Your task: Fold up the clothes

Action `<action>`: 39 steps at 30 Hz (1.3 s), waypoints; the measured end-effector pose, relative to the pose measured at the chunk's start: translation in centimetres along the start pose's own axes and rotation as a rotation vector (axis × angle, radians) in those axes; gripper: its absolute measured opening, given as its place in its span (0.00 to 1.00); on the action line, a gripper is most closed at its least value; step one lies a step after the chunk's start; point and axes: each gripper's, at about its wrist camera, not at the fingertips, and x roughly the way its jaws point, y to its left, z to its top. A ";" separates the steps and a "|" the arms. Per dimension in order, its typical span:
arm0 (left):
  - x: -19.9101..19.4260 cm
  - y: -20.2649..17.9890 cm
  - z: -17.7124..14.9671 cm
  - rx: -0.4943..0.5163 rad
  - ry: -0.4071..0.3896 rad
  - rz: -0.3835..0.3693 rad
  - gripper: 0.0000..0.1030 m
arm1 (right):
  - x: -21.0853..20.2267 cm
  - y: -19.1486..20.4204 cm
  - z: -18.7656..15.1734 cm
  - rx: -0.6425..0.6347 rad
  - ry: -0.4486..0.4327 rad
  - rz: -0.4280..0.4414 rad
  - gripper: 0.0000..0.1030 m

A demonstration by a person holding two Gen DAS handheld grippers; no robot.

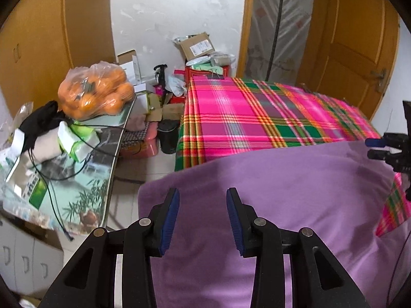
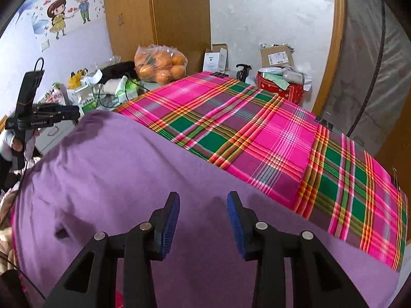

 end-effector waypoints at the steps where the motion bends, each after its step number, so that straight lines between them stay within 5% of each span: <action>1: 0.5 0.1 0.3 0.010 0.003 0.004 0.38 | 0.4 -0.2 0.2 -0.006 0.004 0.001 0.38; 28: 7.3 0.2 2.3 0.170 0.104 -0.056 0.38 | 6.3 -4.3 1.4 -0.072 0.115 0.090 0.40; 31: 7.3 -0.1 2.2 0.185 0.100 -0.071 0.37 | 6.3 -4.1 1.5 -0.078 0.119 0.102 0.28; 34: 7.2 -0.5 2.1 0.203 0.095 -0.086 0.16 | 6.2 -3.8 1.6 -0.092 0.121 0.090 0.11; 39: 6.9 -1.6 2.1 0.241 0.083 -0.054 0.04 | 5.8 -3.2 1.8 -0.098 0.119 0.050 0.04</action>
